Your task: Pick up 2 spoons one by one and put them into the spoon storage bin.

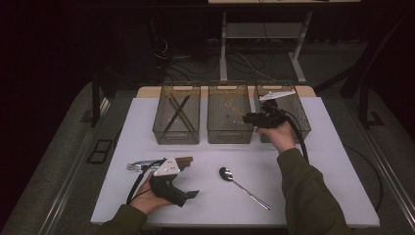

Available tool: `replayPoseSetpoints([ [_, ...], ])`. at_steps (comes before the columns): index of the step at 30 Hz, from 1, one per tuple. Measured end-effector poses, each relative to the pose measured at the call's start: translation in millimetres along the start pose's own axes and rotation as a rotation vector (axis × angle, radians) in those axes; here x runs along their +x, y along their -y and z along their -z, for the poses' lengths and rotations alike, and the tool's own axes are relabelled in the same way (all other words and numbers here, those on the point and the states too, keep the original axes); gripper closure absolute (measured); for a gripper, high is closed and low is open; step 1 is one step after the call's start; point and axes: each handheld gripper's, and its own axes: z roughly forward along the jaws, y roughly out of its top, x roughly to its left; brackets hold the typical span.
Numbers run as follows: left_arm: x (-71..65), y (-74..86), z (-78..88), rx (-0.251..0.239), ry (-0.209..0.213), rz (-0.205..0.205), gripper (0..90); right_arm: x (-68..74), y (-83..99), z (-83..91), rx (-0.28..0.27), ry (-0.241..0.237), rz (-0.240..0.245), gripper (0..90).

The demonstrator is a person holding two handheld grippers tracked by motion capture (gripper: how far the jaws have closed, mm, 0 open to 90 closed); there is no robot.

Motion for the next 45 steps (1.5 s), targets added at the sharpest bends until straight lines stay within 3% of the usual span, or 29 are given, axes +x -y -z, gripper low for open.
replayPoseSetpoints([
  [12,0.3,-0.5,0.6,-0.004,0.003,-0.009,0.0,2.7,-8.9,-28.6,0.085,0.011,-0.005,73.2],
  [20,0.4,-0.7,1.3,-0.002,0.005,-0.01,0.0,5.5,-8.5,-39.1,0.111,0.021,0.012,72.3],
  [23,0.3,-0.7,1.3,-0.004,0.005,-0.009,0.0,5.2,-8.1,-39.8,0.098,0.032,0.005,66.2],
  [32,0.3,-0.7,1.1,-0.004,0.005,-0.007,0.0,6.3,-8.6,-27.1,0.07,0.018,-0.015,57.2],
  [45,0.0,-0.2,-0.3,0.0,0.001,0.003,0.0,18.0,11.0,9.0,0.028,-0.038,0.026,53.5],
])
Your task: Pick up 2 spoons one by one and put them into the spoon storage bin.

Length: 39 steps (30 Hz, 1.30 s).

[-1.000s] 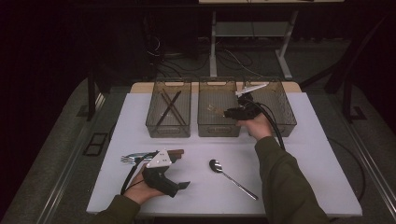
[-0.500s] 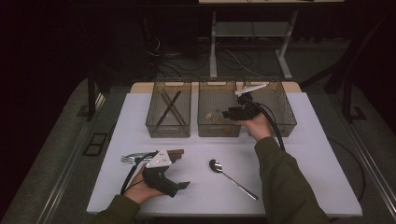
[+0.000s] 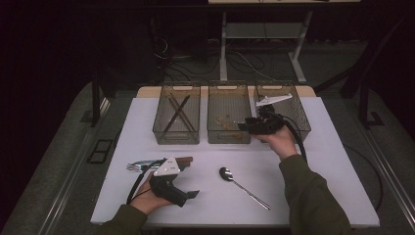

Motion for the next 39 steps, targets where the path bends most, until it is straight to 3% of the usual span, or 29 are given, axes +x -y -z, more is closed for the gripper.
replayPoseSetpoints([
  [6,0.1,0.1,-0.3,0.009,-0.001,-0.003,0.0,5.0,19.8,12.5,-0.006,-0.03,-0.002,52.4],
  [12,0.5,0.4,-0.6,0.014,-0.004,-0.004,0.0,10.9,38.5,22.1,-0.009,-0.031,0.033,52.3],
  [27,-1.2,-0.4,-0.7,0.008,0.004,-0.01,0.0,23.3,80.5,52.6,-0.038,-0.074,0.058,50.6],
  [34,-2.0,-0.1,-1.0,0.006,0.003,0.001,0.0,32.4,98.5,55.0,-0.018,-0.095,0.062,50.4],
  [39,-1.1,-0.4,-0.2,0.017,0.005,-0.011,0.0,40.8,104.8,47.5,-0.005,-0.113,0.069,50.4],
])
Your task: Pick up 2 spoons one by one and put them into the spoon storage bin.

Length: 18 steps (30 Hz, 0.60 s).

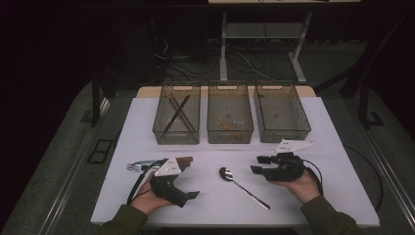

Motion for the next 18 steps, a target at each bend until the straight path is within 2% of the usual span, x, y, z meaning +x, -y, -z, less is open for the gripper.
replayPoseSetpoints([
  [4,0.1,-0.2,0.1,0.001,0.002,-0.005,0.0,4.5,0.3,-8.9,0.009,-0.022,-0.003,50.4],
  [7,0.4,-0.2,0.2,0.003,0.003,-0.007,0.0,9.4,1.1,-16.3,0.026,-0.033,0.02,50.3],
  [18,0.4,-0.1,-0.2,0.005,0.004,-0.008,0.0,23.9,1.8,-41.5,0.082,-0.071,0.041,49.7],
])
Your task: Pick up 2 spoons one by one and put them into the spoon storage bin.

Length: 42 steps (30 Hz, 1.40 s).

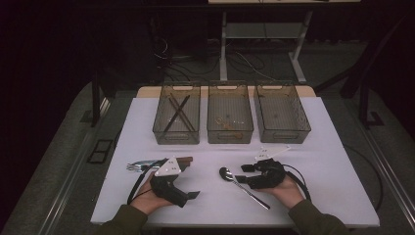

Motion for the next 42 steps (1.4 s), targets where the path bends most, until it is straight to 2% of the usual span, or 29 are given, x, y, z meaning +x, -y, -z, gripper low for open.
replayPoseSetpoints([
  [6,-0.4,0.2,-0.7,-0.003,0.0,0.006,0.0,3.1,-2.2,-15.9,0.025,-0.006,0.008,49.7],
  [12,-1.2,0.1,-1.4,-0.01,0.0,0.017,0.0,-2.0,-8.3,-28.6,0.025,0.021,-0.006,49.7],
  [16,-1.0,0.2,-1.3,-0.012,0.0,0.018,0.0,-2.9,-11.2,-36.2,0.036,0.016,-0.013,49.8],
  [21,-1.0,0.1,-0.9,-0.014,0.0,0.015,0.0,-0.7,-10.5,-45.4,0.058,0.031,0.009,50.7],
  [25,-1.3,0.1,-1.1,-0.012,0.001,0.015,0.0,0.9,-10.3,-46.1,0.058,0.038,0.02,51.0],
  [33,-1.5,0.1,-1.4,-0.01,0.0,0.015,0.0,10.7,-8.3,-48.7,0.067,0.099,0.115,51.7],
  [36,-1.6,0.2,-1.6,-0.013,0.0,0.015,0.0,10.5,-8.2,-48.6,0.068,0.096,0.113,52.5],
  [42,-1.6,0.1,-1.8,-0.009,0.0,0.015,0.0,11.4,-7.8,-48.4,0.065,0.106,0.107,61.7],
])
